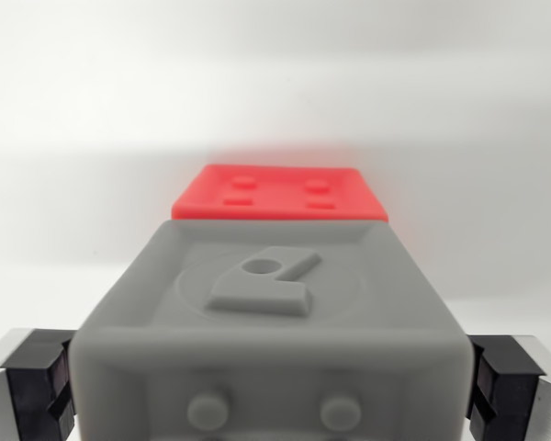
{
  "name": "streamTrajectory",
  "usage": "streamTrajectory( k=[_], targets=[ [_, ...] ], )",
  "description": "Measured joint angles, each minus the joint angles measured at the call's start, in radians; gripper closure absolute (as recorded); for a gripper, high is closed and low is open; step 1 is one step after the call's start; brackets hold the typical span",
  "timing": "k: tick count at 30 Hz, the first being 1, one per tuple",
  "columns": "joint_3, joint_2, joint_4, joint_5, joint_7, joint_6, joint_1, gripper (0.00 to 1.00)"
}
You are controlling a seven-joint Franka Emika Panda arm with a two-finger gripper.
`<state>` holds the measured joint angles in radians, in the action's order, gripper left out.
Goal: Destack cube
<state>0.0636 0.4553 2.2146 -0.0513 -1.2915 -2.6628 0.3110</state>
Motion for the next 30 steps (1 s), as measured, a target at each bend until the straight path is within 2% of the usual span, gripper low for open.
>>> streamTrajectory(
  k=[1, 30],
  targets=[
    [-0.001, 0.001, 0.000, 0.000, 0.000, -0.001, 0.001, 1.00],
    [-0.001, 0.001, -0.001, 0.000, 0.000, -0.003, 0.001, 1.00]
  ],
)
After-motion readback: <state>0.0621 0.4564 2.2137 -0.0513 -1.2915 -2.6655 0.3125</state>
